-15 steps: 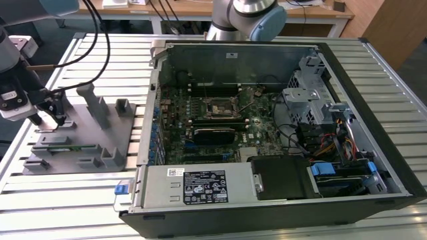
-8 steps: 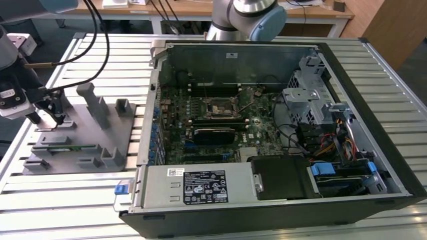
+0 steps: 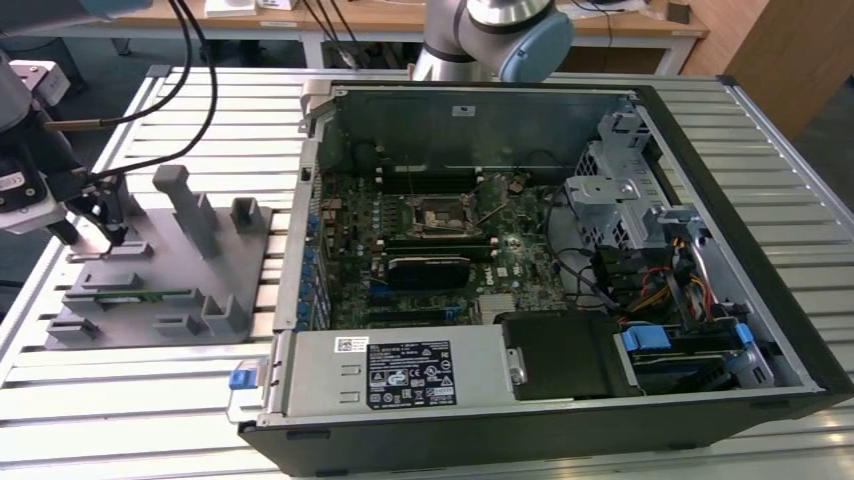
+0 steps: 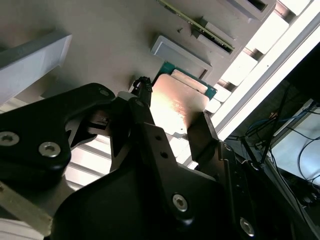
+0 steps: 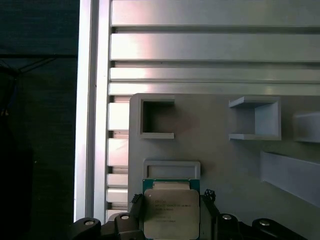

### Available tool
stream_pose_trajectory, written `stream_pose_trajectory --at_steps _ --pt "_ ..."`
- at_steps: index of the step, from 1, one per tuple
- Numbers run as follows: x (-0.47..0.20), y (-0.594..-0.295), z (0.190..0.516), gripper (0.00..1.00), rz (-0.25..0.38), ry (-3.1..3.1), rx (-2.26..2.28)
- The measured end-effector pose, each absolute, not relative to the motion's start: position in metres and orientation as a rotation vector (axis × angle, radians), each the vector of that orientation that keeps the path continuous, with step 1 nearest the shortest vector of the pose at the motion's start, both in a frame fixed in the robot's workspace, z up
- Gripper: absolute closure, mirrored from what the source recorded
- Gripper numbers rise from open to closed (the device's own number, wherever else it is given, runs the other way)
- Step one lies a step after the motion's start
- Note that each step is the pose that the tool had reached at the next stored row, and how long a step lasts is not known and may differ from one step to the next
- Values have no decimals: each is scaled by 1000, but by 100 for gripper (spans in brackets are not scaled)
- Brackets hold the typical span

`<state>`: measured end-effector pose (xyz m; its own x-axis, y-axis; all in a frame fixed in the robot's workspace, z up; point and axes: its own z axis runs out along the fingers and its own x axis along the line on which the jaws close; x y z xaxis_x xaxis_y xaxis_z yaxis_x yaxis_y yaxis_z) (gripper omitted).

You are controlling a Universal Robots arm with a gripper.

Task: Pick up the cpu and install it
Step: 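Pick up the cpu and move it towards the insertion slot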

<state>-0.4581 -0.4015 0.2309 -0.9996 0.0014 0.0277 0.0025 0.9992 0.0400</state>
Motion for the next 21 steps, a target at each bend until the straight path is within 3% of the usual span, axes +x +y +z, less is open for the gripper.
stream_pose_trajectory --at_steps 21 --pt "-458 -401 240 47 -64 -3113 -3"
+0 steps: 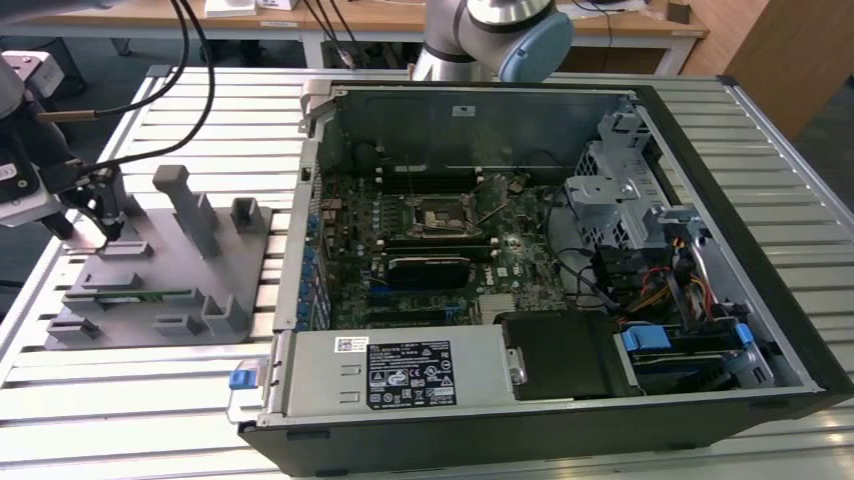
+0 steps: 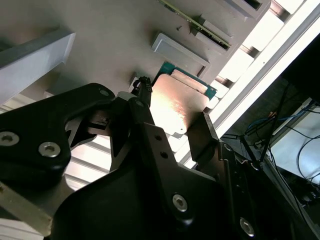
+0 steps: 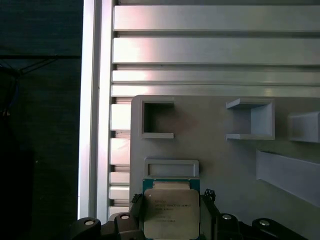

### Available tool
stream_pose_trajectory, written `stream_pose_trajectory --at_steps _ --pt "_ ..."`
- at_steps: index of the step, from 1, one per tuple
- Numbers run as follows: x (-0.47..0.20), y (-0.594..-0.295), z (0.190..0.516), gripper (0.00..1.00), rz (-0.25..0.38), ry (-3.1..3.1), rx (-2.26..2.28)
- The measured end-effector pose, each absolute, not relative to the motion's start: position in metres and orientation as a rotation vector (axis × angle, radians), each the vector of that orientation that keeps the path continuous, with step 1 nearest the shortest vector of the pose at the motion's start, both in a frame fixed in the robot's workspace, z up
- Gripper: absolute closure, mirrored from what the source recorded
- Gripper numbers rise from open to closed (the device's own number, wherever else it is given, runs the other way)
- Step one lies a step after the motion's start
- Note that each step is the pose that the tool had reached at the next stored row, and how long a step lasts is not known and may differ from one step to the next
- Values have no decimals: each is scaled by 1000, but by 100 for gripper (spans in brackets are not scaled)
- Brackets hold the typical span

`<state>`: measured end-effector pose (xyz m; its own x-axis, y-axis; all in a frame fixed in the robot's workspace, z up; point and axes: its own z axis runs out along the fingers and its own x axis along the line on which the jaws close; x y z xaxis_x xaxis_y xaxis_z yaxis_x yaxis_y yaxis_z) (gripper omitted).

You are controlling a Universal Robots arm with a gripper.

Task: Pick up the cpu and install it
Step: 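Pick up the cpu and move it towards the insertion slot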

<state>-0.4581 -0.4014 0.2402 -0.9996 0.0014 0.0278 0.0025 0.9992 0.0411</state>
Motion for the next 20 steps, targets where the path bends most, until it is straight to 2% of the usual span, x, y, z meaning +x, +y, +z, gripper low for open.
stream_pose_trajectory --at_steps 20 --pt "-458 -401 246 47 -64 -3113 -3"
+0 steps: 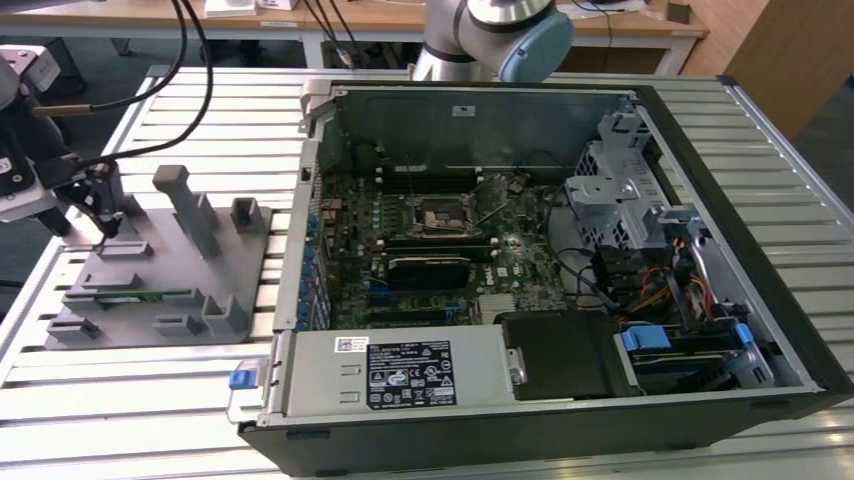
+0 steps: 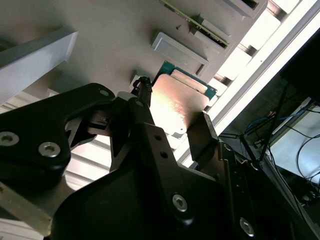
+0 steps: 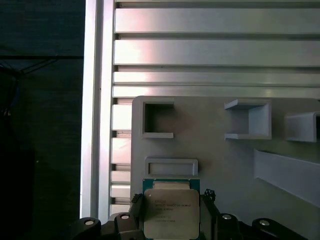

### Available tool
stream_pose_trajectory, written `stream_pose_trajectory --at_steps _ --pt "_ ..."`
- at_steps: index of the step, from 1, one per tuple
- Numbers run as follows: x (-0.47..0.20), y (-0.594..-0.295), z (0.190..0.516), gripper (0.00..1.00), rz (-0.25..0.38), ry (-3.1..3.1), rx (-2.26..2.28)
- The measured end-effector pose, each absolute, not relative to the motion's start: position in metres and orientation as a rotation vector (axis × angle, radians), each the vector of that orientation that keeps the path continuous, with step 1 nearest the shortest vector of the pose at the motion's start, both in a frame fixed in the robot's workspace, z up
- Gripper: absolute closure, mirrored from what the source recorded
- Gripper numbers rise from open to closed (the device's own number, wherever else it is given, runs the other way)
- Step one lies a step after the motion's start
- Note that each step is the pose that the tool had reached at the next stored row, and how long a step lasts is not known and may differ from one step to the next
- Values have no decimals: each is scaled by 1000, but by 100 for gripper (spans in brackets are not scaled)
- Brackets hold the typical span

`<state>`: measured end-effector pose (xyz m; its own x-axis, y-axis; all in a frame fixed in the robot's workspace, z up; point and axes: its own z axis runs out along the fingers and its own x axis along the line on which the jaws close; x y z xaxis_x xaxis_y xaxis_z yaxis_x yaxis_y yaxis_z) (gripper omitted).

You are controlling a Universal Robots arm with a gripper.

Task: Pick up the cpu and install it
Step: 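Pick up the cpu and move it towards the insertion slot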

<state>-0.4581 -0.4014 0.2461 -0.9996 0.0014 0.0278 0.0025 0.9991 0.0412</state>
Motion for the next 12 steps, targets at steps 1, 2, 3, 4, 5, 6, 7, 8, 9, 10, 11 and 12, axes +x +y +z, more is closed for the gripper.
stream_pose_trajectory --at_steps 1,2,3,4,5,6,7,8,9,10,11,12 --pt "-458 -401 246 47 -64 -3113 -3" --pt "-458 -401 247 47 -64 -3113 -3" --pt "-458 -401 247 47 -64 -3113 -3" --pt "-458 -401 248 47 -64 -3113 -3" --pt "-458 -401 248 47 -64 -3113 -3" --pt "-458 -401 249 47 -64 -3113 -3" --pt "-458 -401 249 47 -64 -3113 -3" --pt "-458 -401 250 47 -64 -3113 -3" --pt "-458 -401 250 47 -64 -3113 -3" --pt "-458 -401 251 47 -64 -3113 -3" --pt "-458 -401 252 47 -64 -3113 -3" --pt "-458 -401 253 47 -64 -3113 -3"
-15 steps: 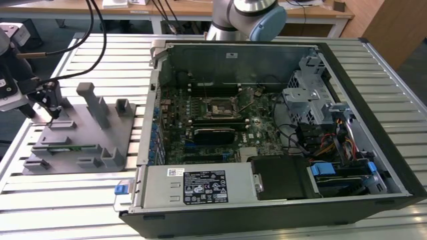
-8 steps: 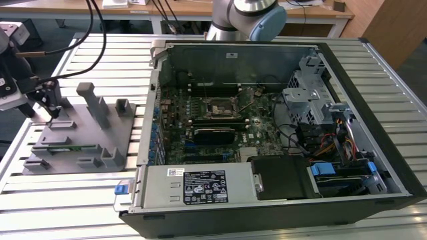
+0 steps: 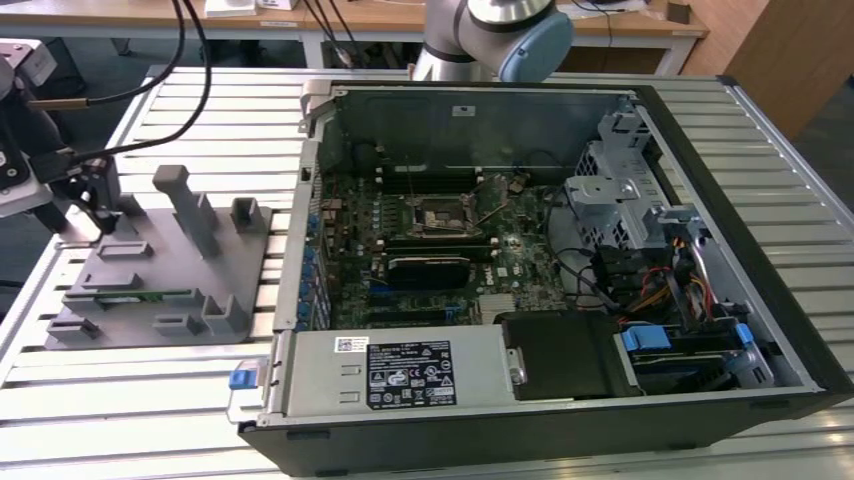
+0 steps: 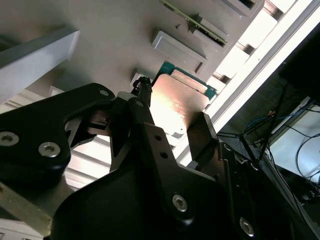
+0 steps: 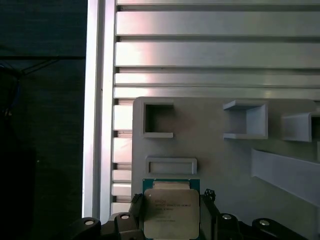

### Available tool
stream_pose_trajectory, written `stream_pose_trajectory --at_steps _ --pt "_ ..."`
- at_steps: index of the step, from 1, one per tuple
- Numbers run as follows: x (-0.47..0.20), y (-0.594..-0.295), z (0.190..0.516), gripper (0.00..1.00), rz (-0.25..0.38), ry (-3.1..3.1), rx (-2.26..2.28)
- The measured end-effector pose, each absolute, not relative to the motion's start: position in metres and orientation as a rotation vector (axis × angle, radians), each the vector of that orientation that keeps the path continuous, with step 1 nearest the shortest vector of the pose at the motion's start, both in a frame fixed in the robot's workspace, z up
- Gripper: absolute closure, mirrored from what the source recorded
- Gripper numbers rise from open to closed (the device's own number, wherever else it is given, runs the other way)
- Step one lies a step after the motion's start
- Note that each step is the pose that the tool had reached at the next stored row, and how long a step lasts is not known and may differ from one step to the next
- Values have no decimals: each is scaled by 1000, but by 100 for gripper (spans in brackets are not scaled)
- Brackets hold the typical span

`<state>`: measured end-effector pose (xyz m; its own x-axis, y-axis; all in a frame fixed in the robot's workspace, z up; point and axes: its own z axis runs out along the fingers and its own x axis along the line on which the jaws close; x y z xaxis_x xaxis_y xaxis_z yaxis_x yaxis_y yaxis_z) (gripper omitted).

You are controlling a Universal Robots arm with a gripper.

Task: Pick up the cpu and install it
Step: 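Pick up the cpu and move it towards the insertion slot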

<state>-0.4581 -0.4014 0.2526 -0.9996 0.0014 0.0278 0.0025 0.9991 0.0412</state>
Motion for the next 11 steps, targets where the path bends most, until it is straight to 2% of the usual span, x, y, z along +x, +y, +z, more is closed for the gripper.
stream_pose_trajectory --at_steps 11 --pt "-458 -401 274 47 -64 -3113 -3"
